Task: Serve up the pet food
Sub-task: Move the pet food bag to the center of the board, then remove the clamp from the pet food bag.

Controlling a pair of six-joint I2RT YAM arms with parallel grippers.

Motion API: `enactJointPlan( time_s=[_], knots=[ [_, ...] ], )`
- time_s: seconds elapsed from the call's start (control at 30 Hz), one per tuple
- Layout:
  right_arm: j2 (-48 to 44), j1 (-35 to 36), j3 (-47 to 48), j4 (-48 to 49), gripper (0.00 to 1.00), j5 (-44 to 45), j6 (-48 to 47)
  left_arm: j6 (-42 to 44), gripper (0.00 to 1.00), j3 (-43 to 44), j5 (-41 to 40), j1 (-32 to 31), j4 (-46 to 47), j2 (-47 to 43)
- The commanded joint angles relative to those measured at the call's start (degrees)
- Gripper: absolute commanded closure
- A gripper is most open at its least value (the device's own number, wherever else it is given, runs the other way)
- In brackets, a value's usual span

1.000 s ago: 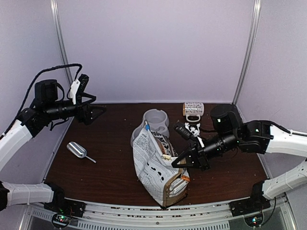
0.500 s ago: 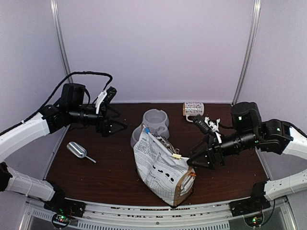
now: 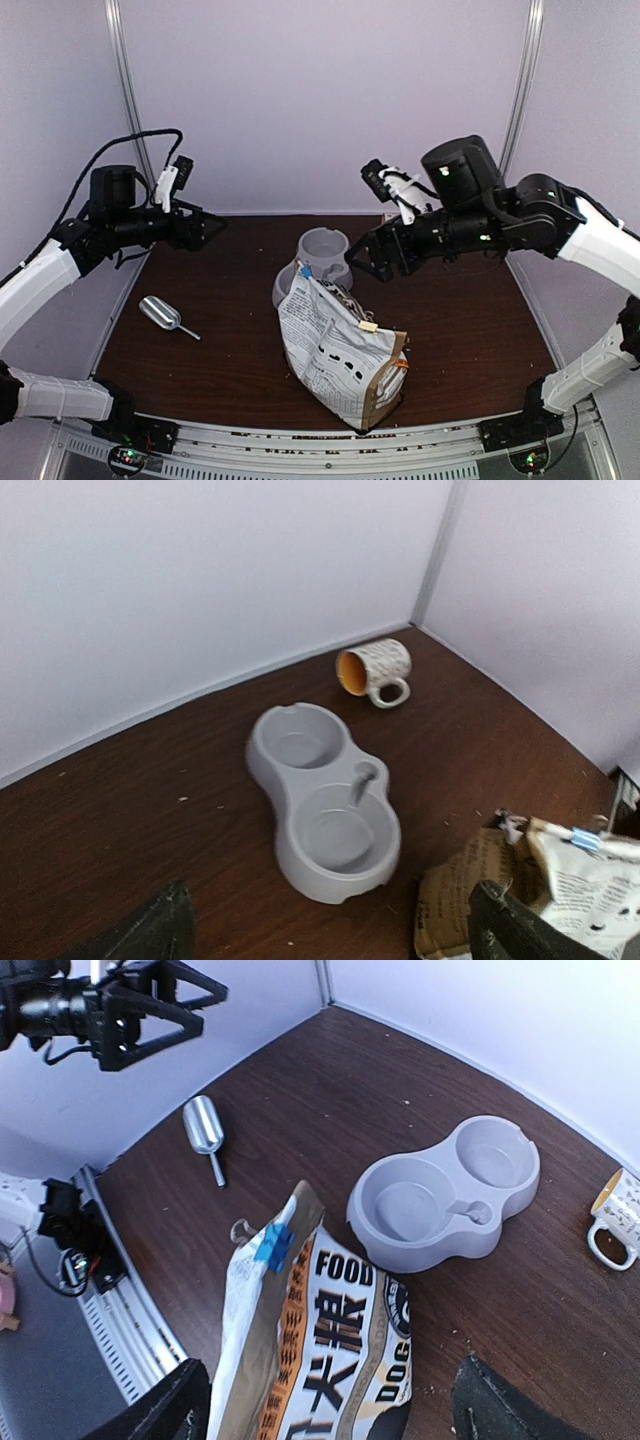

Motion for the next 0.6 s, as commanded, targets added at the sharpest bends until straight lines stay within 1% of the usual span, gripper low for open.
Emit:
enactJointPlan(
  time_s=[0.0, 0.13, 0.23, 0.4, 0.5, 0.57],
  knots=[
    [10.86, 3.13, 10.17, -6.43, 0.16, 12.35, 0.29, -6.15, 0.02, 0.74, -1.84, 7.22, 0.71, -0.56],
    [20.17, 6.14, 20.7, -9.37, 0.18, 15.65, -0.88, -3.66, 0.02, 2.2, -7.15, 7.89, -3.5, -1.84],
    [26.08, 8.28, 27.06, -12.45, 0.18, 17.98, -1.7, -2.71, 0.02, 1.79, -10.77, 7.89, -4.03, -3.72],
    [32.73, 9.98, 35.36, -17.01, 0.19, 23.21, -2.38, -1.62, 0.02, 2.07, -12.48, 7.89, -4.47, -4.89],
    [34.9, 10.26, 37.86, -19.34, 0.24, 25.88, -2.43, -1.53, 0.02, 2.09, -12.5, 7.89, -4.57, -4.85],
    [35.78, 10.48, 38.63, -20.16, 0.31, 25.92, -2.72, -1.47, 0.02, 2.15, -12.33, 7.92, -4.66, -4.77]
  ],
)
